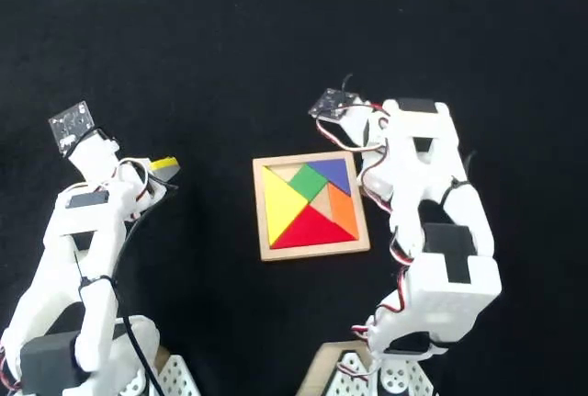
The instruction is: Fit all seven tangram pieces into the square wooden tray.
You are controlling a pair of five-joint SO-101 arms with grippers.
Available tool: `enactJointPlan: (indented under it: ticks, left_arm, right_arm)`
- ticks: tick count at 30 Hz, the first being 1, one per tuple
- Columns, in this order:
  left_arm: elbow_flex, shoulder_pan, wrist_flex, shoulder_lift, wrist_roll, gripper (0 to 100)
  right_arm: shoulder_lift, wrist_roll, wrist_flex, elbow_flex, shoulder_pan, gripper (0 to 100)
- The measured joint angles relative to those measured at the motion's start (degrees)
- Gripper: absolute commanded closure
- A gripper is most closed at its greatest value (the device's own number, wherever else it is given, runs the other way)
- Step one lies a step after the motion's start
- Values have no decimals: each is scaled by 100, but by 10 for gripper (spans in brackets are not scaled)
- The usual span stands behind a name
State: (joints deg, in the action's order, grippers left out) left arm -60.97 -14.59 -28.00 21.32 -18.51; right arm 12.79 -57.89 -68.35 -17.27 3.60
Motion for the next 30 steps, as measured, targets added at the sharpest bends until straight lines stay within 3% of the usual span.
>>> enactJointPlan:
  ticks: [9,14,21,27,30]
  left_arm:
    - [0,0,0,0,0,657]
    - [0,0,0,0,0,657]
    - [0,0,0,0,0,657]
    - [0,0,0,0,0,657]
    - [0,0,0,0,0,657]
  right_arm:
    - [677,0,246,141,0,625]
    - [721,0,246,167,53,715]
    - [730,-35,334,308,114,725]
    - [730,-35,343,334,114,867]
    - [730,-35,343,413,123,886]
